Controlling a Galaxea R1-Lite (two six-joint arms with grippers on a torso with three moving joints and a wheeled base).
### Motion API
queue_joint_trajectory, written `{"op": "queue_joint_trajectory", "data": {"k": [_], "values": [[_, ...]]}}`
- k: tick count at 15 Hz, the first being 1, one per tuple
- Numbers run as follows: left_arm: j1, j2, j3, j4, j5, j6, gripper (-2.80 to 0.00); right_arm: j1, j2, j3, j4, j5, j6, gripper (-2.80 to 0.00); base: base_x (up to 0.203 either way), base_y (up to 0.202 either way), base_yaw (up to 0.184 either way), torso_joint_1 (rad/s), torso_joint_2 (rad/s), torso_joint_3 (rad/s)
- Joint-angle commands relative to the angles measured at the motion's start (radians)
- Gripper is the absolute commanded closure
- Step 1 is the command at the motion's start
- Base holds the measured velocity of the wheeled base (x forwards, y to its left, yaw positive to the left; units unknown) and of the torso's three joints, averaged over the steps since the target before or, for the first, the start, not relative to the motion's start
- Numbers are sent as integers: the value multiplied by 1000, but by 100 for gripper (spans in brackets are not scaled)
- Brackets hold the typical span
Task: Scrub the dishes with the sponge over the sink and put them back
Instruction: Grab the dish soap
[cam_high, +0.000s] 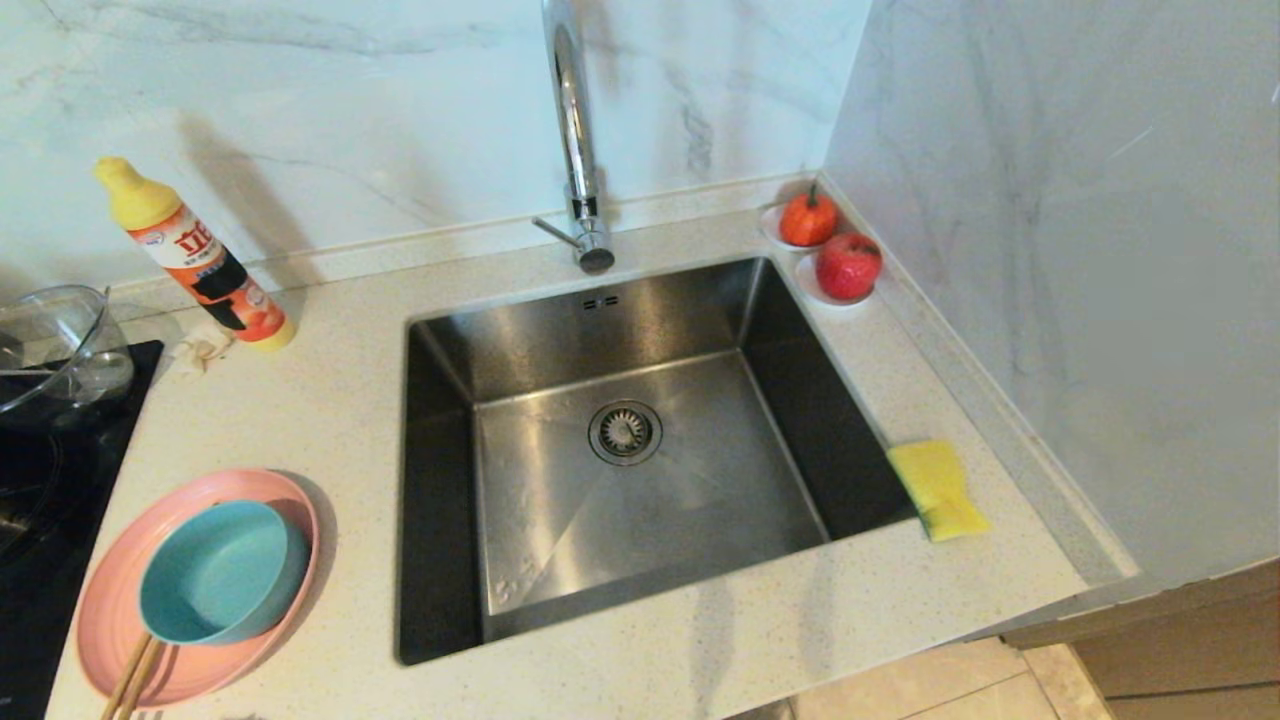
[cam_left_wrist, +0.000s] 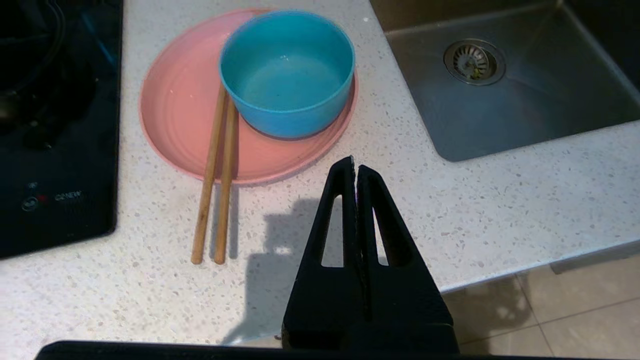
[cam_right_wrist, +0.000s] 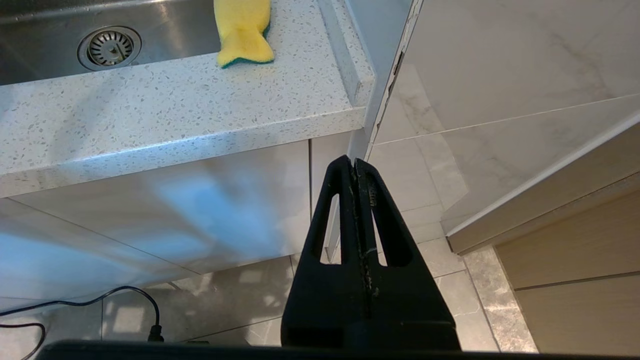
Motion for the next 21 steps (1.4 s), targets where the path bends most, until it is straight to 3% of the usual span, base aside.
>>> {"op": "queue_joint_trajectory", "data": {"k": [1,4,9,13,15,18,21], "values": [[0,4,-134,5,7,4,0,0,0,0,0,0,0,0,0,0,0,0,0,0],[0,109,-398,53,39,5,0,0,0,0,0,0,0,0,0,0,0,0,0,0],[17,636,-672,54,98,-42,0,0,0,0,0,0,0,0,0,0,0,0,0,0],[31,1059,-815,-62,117,-87,0,0,0,0,0,0,0,0,0,0,0,0,0,0],[35,1230,-853,-176,144,-101,0,0,0,0,0,0,0,0,0,0,0,0,0,0],[37,1425,-890,-343,229,-125,0,0,0,0,0,0,0,0,0,0,0,0,0,0],[39,1547,-977,-390,285,-172,0,0,0,0,0,0,0,0,0,0,0,0,0,0]]}}
